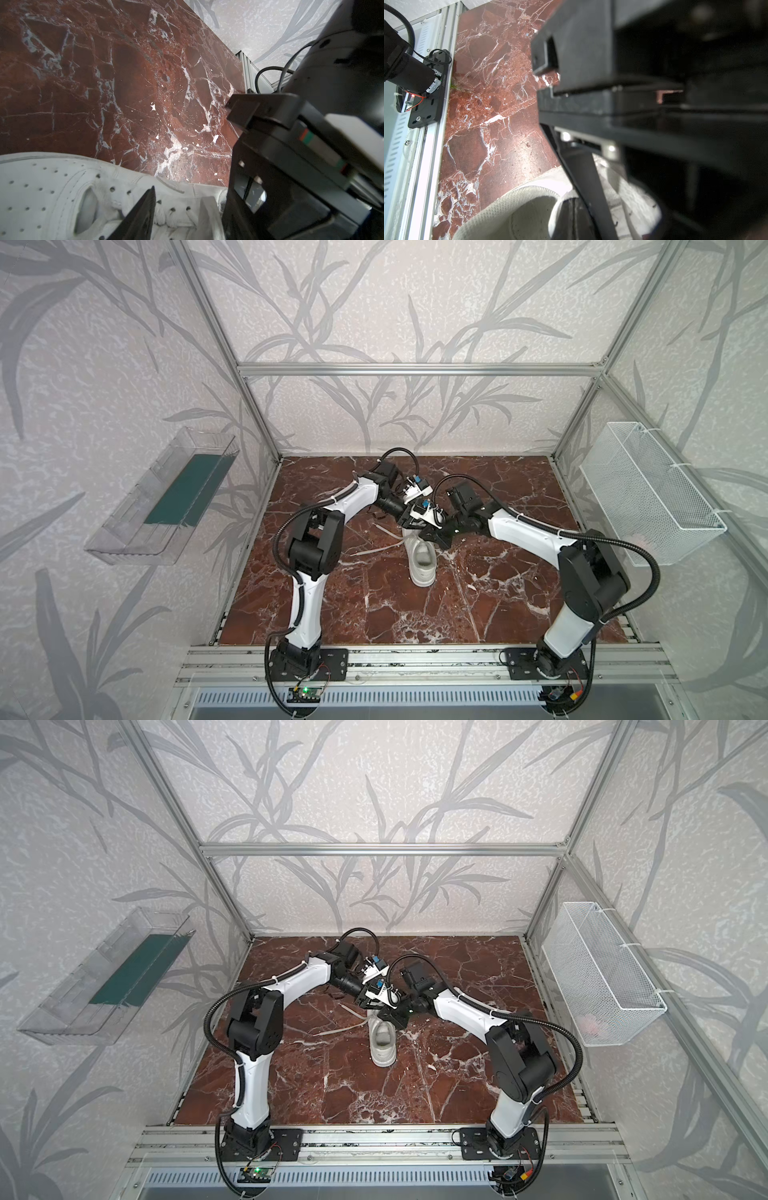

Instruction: Tie the shoes

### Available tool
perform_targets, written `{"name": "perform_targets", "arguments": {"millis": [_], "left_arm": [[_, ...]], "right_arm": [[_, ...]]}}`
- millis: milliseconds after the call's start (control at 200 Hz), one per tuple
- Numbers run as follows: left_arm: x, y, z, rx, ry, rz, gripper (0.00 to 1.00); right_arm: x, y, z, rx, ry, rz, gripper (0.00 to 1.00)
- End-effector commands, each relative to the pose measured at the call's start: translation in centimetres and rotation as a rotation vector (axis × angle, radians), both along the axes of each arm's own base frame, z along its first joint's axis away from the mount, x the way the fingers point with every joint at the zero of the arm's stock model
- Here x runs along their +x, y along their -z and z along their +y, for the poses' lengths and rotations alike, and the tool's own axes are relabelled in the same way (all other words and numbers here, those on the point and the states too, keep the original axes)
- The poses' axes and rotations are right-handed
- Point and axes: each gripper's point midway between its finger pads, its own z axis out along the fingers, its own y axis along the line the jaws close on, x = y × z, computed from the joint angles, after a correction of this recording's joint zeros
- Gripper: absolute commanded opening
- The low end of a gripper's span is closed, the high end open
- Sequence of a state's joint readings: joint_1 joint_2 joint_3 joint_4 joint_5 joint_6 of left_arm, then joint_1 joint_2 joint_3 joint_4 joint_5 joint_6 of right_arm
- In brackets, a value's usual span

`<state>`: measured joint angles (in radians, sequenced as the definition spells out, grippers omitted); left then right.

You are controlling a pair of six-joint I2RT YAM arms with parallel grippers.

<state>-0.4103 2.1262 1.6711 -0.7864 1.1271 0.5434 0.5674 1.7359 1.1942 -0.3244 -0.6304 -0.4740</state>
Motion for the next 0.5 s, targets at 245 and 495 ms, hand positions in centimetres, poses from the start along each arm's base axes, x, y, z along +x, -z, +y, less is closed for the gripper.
{"name": "perform_targets", "arguments": {"millis": [245,495], "left_arm": [[0.7,-0.7,-0.4,-0.016,-0.021,-0.015,0.0],[1.3,-1.9,-0.5,-0.071,-0.069,-0.018,0.01]], "right_arm": [[0.2,0.1,-0.1,-0.007,-0.001,0.004,0.0],[-0.2,-0.1,-0.4,-0.005,0.002,-0.005,0.0]]}}
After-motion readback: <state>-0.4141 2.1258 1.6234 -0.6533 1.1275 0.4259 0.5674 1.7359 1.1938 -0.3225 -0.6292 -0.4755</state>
